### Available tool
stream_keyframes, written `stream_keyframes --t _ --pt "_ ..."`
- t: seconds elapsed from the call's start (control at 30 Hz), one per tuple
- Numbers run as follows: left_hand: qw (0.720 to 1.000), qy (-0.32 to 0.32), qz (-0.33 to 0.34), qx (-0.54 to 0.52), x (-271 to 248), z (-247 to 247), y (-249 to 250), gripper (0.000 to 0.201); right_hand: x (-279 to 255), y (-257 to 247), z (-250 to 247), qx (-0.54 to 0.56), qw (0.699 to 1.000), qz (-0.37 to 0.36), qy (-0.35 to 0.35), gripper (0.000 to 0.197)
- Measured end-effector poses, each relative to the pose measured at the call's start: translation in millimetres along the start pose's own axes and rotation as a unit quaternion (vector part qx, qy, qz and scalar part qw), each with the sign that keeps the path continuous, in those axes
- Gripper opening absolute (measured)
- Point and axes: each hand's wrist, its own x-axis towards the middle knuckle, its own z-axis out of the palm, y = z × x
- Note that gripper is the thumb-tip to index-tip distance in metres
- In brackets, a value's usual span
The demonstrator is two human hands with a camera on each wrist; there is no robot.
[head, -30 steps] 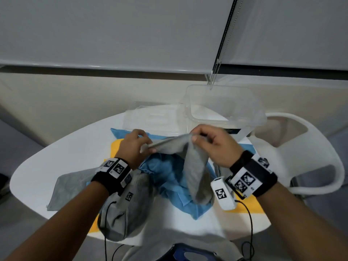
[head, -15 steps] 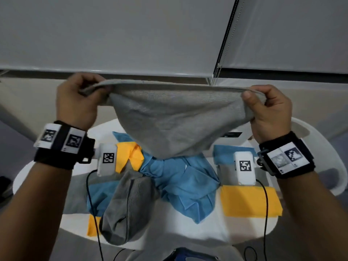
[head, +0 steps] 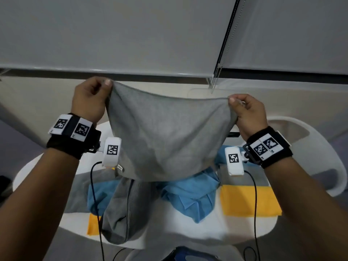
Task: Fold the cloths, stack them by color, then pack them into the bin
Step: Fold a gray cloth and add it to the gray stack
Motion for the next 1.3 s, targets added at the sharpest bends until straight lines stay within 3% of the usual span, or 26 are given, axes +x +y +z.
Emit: stream_keyframes --t 0.07,0.2,0.3,0.37,0.47,0.57,0.63,0.73,0.87,0.97,1.07,1.3 --pt "1.000 0.020 0.012 -0.003 5.7 -4.0 5.8 0.023 2.7 -5.1 2.4 0.024 1.000 -0.004 0.013 0.008" --pt "0.996 0.039 0.066 -0.047 10.4 -12.3 34.2 0.013 4.6 -29.5 6.6 0.087 0.995 -0.057 0.005 0.021" --pt "0.993 0.023 0.100 -0.061 1.1 -18.2 44.3 0.015 -0.2 -35.9 1.8 0.127 0.989 -0.073 -0.038 0.017" --pt "0.995 0.018 0.088 -0.052 -12.0 -22.0 37.8 0.022 -8.1 -27.3 -8.0 0.124 0.988 -0.057 -0.073 0.012" --pt "0.999 -0.033 0.034 -0.006 -44.9 -30.7 -3.6 0.019 -31.0 8.8 -27.6 0.064 0.992 -0.006 -0.110 0.015" --pt "0.990 -0.109 -0.088 0.002 -90.9 -37.7 -57.4 0.025 -66.6 65.3 -41.8 -0.040 0.982 0.076 -0.166 0.008" --pt "0.975 -0.154 -0.162 0.002 -124.2 -36.0 -94.5 0.035 -90.8 107.4 -51.9 -0.098 0.962 0.144 -0.212 0.017" --pt "0.949 -0.216 -0.225 0.049 -169.1 -33.7 -137.0 0.019 -121.0 158.3 -66.5 -0.169 0.916 0.226 -0.285 0.007" --pt "0.924 -0.240 -0.281 0.098 -199.8 -41.1 -169.4 0.022 -144.4 193.7 -79.9 -0.236 0.866 0.263 -0.352 0.006" --pt "0.916 -0.237 -0.300 0.124 -206.1 -45.1 -180.0 0.038 -151.1 202.2 -83.7 -0.266 0.852 0.275 -0.358 0.010" --pt "0.915 -0.226 -0.296 0.154 -201.4 -41.5 -173.2 0.028 -150.5 201.6 -83.6 -0.301 0.843 0.274 -0.351 0.013" --pt "0.914 -0.181 -0.257 0.256 -180.5 -23.0 -157.0 0.021 -125.5 194.4 -68.9 -0.344 0.880 0.220 -0.242 0.016"
